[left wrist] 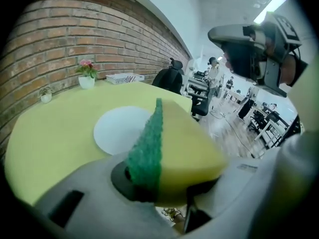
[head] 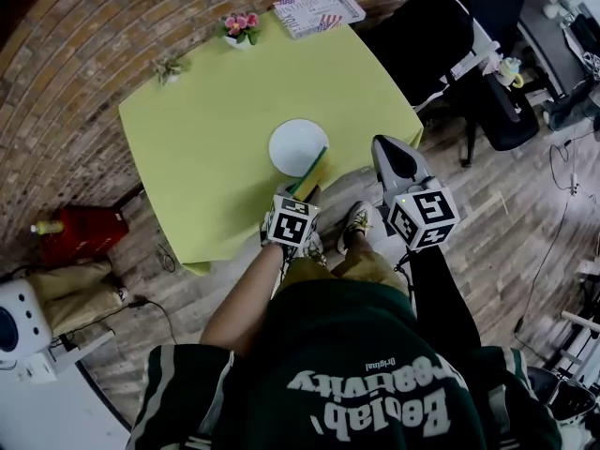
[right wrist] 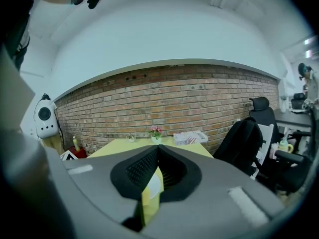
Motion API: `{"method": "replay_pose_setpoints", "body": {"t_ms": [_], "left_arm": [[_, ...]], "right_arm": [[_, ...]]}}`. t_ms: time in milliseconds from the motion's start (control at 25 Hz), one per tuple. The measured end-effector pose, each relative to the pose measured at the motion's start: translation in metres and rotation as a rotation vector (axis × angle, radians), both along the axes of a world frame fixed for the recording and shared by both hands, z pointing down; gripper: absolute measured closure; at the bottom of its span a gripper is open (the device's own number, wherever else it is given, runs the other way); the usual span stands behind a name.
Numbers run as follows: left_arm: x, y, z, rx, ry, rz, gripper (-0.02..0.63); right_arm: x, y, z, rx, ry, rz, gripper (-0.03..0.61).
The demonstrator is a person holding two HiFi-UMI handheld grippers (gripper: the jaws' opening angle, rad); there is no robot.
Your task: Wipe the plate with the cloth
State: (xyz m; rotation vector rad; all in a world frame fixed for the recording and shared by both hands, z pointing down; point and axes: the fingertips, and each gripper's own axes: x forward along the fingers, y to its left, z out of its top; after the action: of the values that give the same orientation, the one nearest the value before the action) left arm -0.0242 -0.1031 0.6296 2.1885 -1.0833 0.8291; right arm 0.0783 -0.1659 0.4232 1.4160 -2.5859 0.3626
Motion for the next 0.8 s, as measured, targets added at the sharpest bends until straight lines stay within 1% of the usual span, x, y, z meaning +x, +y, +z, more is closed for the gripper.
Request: {"method": "replay_pose_setpoints", "body": {"t_ms": [120,280,480,680,800], "left_arm": [[-0.004,0.001,-0.002,0.008,-0.007,0.0,0.486],[-0.024,0.008,-0.001,-0.008,-0.01,-0.029,0.486],[-0.059,0.011,0.001,-0.021,-0.031,-0.112,0.486],[-0.101,0.009,-0.002,-0.007,-0.074,-0.216,0.486],[-0.1,0.01,-0.003,-0.002,-0.075,-0.193,0.486]], "right_arm": [[0.002,-0.001,0.0,-0.003,-0.005,0.006,0.565],[-0.012,0.0,0.001,-0.004,-0.01,-0.025,0.565],[-0.028,-0.004,0.003,-0.01,-0.013,-0.06,0.565],[-0.042,-0.006,0.008,-0.018,-0.015,-0.089,0.565],[-0.048,-0.005,0.012,-0.025,-0.015,-0.099,0.565]]}}
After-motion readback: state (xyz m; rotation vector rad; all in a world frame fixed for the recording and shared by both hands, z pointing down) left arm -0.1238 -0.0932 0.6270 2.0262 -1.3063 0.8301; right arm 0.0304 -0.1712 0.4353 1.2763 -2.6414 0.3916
